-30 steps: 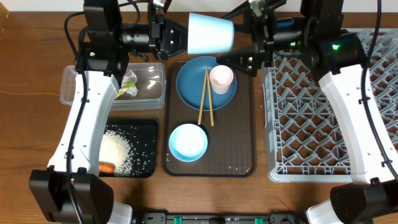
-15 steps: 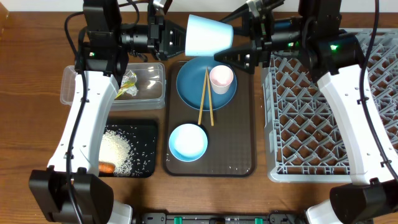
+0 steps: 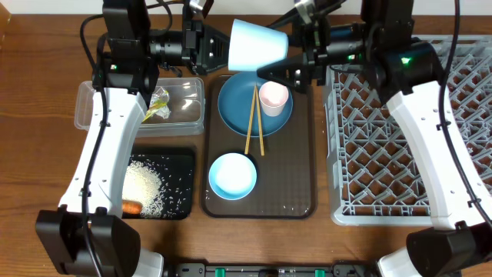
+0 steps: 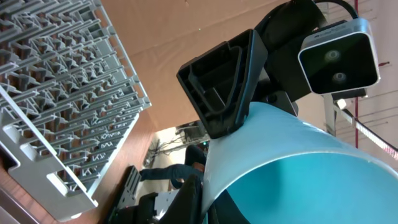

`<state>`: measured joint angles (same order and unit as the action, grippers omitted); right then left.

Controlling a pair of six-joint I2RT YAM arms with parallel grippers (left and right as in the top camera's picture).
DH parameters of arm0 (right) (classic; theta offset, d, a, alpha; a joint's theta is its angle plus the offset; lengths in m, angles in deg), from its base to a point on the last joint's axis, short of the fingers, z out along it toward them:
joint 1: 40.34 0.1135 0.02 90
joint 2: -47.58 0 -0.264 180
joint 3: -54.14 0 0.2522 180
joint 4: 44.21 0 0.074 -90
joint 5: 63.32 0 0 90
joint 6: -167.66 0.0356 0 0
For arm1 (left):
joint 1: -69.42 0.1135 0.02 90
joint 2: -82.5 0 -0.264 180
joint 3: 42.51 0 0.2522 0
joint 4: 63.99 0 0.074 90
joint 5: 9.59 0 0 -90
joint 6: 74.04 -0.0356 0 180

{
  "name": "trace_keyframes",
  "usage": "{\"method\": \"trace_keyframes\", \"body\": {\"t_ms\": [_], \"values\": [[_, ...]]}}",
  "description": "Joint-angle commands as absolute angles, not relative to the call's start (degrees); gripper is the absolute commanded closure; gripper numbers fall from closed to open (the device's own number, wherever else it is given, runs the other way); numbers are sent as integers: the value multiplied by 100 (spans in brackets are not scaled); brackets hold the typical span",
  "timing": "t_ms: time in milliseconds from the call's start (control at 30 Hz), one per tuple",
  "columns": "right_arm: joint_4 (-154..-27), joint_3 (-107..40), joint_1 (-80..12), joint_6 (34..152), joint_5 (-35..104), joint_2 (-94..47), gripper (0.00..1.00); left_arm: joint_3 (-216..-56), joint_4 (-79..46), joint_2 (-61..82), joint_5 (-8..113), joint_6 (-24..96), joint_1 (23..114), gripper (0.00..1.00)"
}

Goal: Sort waste into correct bins and load items into the dishwasher rack
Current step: 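Close the right gripper around the blue cup held by the left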

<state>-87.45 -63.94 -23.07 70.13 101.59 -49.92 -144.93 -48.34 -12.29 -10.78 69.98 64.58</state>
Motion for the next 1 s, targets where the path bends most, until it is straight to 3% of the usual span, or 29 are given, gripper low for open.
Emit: {"method": "trace_keyframes", "body": {"t_ms": [0,33,167,233,967], "values": [[-8745,-6490,-2151,7033,10448,-4994,20,-14609,-4864,-1259,-960,7009,6444,94],[-8743,-6490,-2151,7033,10448,-4994,21,-14609,-4864,-1259,-960,7009,6444,93],[-8660,-6487,-2151,7033,10448,-4994,43,-14609,-4864,-1259,-958,7007,6444,94],[-8587,-6487,-2158,7035,10448,-4994,49,-14609,-4864,-1259,-958,7007,6444,94],[-8426,-6490,-2167,7853,9388,-4994,60,-14390,-4860,-1262,-871,6445,6444,93]]}}
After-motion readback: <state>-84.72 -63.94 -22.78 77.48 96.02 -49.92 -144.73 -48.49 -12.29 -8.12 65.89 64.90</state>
